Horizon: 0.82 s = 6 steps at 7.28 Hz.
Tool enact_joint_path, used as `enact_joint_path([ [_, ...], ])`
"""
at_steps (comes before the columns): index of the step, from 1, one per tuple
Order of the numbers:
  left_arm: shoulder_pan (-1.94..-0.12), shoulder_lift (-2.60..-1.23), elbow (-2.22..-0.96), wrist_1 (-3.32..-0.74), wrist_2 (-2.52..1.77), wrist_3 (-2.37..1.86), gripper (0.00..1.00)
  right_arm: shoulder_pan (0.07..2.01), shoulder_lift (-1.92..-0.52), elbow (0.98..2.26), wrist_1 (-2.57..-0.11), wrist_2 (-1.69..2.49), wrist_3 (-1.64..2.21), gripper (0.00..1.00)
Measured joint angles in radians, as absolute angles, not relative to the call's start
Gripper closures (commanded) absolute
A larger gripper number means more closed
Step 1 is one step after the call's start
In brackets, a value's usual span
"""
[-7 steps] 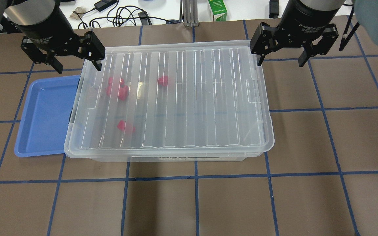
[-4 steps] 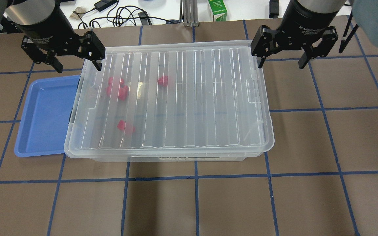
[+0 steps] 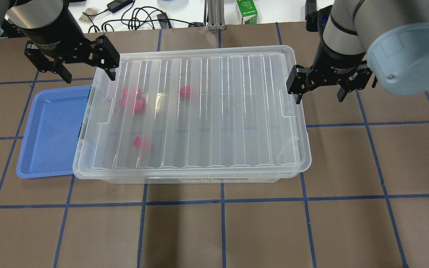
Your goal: Place red block in blue tray from box
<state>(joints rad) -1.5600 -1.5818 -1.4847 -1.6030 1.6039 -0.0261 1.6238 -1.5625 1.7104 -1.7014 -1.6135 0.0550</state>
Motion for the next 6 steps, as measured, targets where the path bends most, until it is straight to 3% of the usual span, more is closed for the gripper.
enact_joint_path([
  [2, -1.56, -1.584, -1.484, -1.603, 1.604, -0.026, 0.0, 1.623, -1.516, 1.82, -1.878, -1.633, 0.045, 0.0],
  [6, -1.561, -1.584, -1.484, -1.603, 1.603, -0.027, 0.0, 1.621, -1.475, 1.845, -1.956, -1.699, -0.002, 0.0],
])
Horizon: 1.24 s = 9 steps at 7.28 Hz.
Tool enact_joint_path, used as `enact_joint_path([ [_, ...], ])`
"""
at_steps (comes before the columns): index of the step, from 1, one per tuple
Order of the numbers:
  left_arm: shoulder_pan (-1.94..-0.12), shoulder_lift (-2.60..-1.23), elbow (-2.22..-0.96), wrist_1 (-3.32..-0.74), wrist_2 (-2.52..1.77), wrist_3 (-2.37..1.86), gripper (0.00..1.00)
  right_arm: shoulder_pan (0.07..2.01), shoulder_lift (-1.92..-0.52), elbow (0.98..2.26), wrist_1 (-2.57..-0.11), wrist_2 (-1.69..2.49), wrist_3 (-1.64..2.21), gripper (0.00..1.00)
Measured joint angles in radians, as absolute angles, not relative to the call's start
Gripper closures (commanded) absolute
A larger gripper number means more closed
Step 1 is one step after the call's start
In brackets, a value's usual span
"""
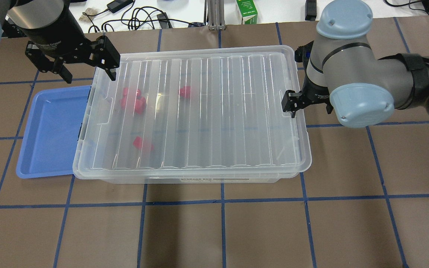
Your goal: Place red block in blue tray from box
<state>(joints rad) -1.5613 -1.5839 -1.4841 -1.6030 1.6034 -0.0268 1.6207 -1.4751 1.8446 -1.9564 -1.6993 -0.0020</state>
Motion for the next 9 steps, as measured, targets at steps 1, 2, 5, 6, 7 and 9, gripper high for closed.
enact_joint_path([
  [1, -1.562, -1.584, -1.484, -1.603, 1.603, -0.027, 0.0, 1.619, -1.475, 1.846, -1.959, -1.732, -0.017, 0.0],
  [2, -1.562, -1.585, -1.485, -1.603, 1.603, -0.027, 0.0, 1.606, -1.474, 1.848, -1.959, -1.759, -0.024, 0.0],
  [5, -1.563, -1.585, -1.485, -1.603, 1.603, -0.028, 0.0, 1.481, -1.481, 1.851, -1.949, -1.776, -0.082, 0.0],
  [6, -1.564, -1.585, -1.485, -1.603, 1.603, -0.029, 0.0, 1.446, -1.482, 1.848, -1.948, -1.775, -0.118, 0.0],
  [7, -1.564, -1.585, -1.485, -1.603, 1.602, -0.032, 0.0, 1.418, -1.483, 1.846, -1.946, -1.777, -0.135, 0.0],
  [9, -1.565, -1.583, -1.485, -1.603, 1.603, -0.038, 0.0, 1.385, -1.484, 1.845, -1.94, -1.781, -0.144, 0.0],
])
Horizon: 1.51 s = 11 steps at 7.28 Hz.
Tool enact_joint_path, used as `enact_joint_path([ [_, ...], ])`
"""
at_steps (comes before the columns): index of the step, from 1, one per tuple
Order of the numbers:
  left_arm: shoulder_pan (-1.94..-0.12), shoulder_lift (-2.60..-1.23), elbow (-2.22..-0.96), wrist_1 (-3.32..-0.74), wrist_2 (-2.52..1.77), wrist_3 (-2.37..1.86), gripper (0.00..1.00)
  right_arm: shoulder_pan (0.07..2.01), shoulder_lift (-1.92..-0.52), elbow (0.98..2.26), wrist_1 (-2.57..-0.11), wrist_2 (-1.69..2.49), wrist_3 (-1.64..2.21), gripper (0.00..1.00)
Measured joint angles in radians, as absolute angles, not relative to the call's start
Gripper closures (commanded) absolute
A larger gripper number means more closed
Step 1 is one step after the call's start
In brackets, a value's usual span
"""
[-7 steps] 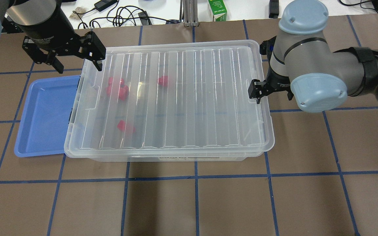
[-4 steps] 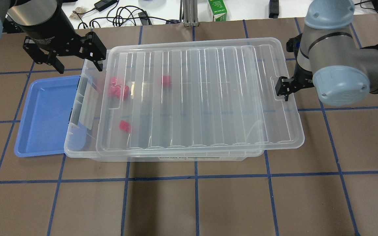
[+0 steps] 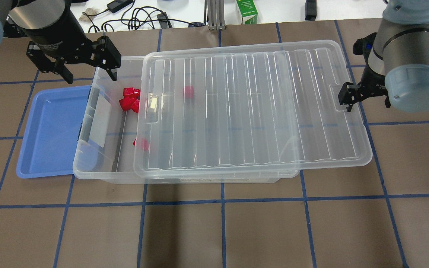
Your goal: Place red block in blue tray from box
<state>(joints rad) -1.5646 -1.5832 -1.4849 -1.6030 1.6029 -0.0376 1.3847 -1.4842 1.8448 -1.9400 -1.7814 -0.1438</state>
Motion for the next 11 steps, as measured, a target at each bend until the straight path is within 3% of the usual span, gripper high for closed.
enact_joint_path([
  [8, -1.565, -1.586, -1.483, -1.603, 1.595, -0.064, 0.0, 1.32, -1.521, 1.843, -1.884, -1.906, -0.145, 0.0],
  [11, -1.566, -1.586, -1.483, -1.6, 1.596, -0.079, 0.0, 1.39, -1.546, 1.731, -1.814, -1.764, -0.117, 0.0],
])
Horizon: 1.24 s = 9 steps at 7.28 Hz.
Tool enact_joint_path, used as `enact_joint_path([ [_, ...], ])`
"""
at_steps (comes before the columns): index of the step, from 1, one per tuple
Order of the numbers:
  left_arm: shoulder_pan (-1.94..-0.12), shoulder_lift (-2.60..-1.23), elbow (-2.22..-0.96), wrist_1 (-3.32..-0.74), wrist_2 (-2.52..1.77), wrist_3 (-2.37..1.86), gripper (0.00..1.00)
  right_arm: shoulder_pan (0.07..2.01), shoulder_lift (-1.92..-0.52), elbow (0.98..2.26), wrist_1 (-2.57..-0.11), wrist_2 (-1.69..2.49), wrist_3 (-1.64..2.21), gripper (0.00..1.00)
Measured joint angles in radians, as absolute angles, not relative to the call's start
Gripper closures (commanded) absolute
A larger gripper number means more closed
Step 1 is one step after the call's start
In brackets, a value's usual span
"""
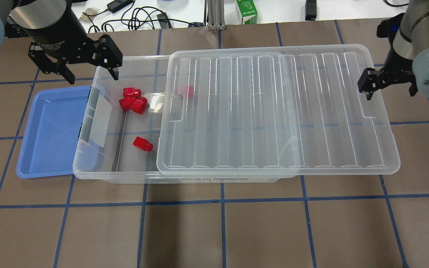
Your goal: Place red block in blue tray from box
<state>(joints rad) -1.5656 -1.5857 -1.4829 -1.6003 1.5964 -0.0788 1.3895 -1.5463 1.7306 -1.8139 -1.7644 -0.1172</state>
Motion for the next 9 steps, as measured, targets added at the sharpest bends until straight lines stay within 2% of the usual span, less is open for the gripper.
enact_joint_path([
  [3, -1.567, -1.632, -1.523, -1.55, 1.596, -0.393, 0.0, 1.596, -1.557, 1.55, -1.615, -1.66, 0.216, 0.0],
  [9, -1.574, -1.734, -1.833, -1.211, 1.602, -0.716, 0.0, 1.644, -1.557, 1.516, -1.586, -1.649, 0.282, 0.0],
])
